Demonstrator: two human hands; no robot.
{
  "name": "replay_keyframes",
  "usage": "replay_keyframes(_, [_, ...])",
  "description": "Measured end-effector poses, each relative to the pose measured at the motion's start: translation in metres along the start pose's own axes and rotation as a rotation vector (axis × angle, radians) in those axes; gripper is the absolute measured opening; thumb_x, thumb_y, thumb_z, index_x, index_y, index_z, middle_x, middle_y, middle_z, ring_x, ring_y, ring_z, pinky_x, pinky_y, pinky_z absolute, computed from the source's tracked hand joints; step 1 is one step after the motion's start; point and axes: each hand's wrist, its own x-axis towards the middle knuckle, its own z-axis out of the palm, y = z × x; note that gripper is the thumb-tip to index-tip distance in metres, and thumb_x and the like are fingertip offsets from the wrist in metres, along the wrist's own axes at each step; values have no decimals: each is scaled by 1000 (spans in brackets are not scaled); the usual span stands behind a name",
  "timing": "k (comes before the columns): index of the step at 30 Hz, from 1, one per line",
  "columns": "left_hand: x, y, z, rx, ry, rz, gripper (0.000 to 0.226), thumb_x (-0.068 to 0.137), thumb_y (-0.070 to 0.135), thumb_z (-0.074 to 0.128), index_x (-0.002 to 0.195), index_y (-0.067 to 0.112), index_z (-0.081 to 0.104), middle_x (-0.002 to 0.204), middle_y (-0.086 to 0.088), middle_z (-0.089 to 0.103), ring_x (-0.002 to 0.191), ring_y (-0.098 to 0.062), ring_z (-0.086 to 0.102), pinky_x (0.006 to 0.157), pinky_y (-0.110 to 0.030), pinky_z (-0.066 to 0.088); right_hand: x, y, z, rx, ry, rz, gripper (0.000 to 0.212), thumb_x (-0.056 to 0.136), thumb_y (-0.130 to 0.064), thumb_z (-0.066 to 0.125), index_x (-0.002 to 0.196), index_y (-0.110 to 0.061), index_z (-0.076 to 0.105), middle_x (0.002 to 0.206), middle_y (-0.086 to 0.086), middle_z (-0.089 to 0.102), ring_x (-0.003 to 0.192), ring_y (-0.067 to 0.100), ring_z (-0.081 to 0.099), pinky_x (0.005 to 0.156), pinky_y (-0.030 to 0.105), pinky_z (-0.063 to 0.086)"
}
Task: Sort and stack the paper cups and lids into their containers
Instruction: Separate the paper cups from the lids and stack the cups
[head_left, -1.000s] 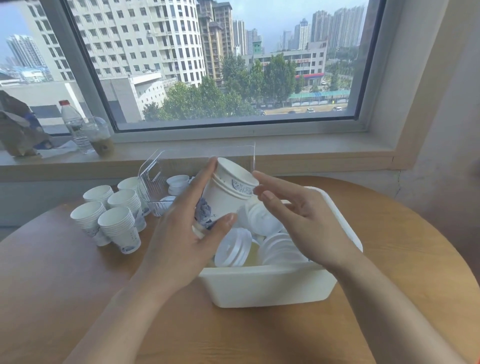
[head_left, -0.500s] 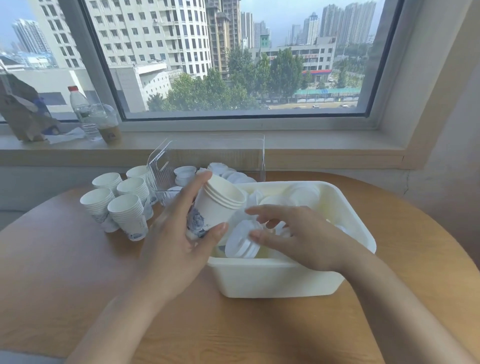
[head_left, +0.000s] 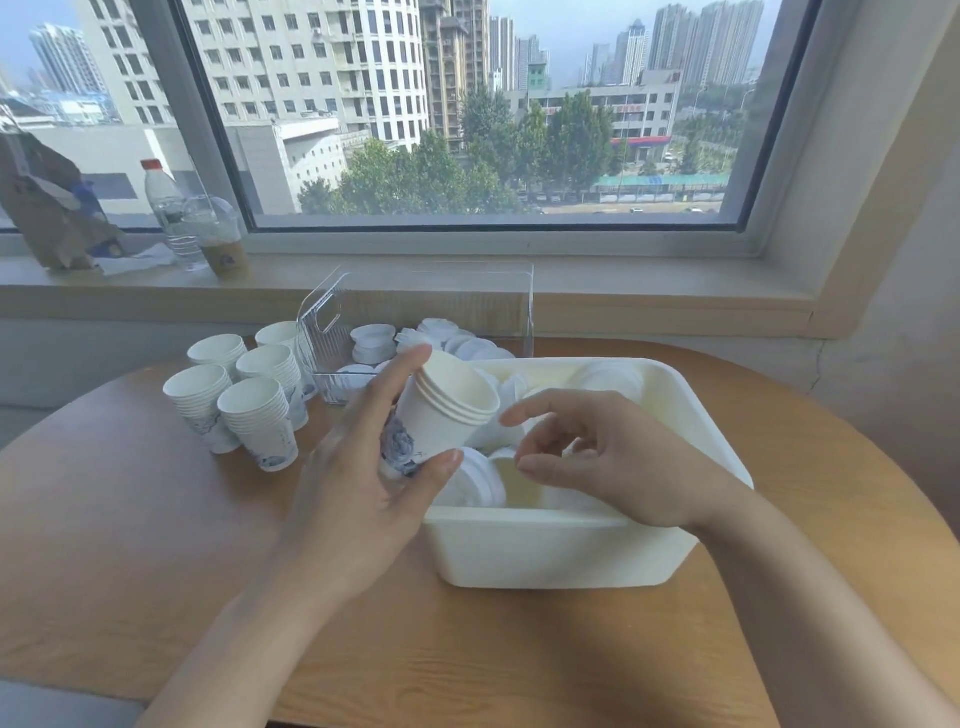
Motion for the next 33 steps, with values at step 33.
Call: replay_keyframes(33, [4, 11, 3, 63, -91, 48, 84, 85, 40, 74, 155, 57, 30, 134, 22, 58, 123, -7, 56, 110, -48, 46, -2, -1, -24, 208, 610, -25, 23, 93, -10, 72, 102, -31, 74, 94, -4, 79, 69, 22, 72, 64, 32, 49])
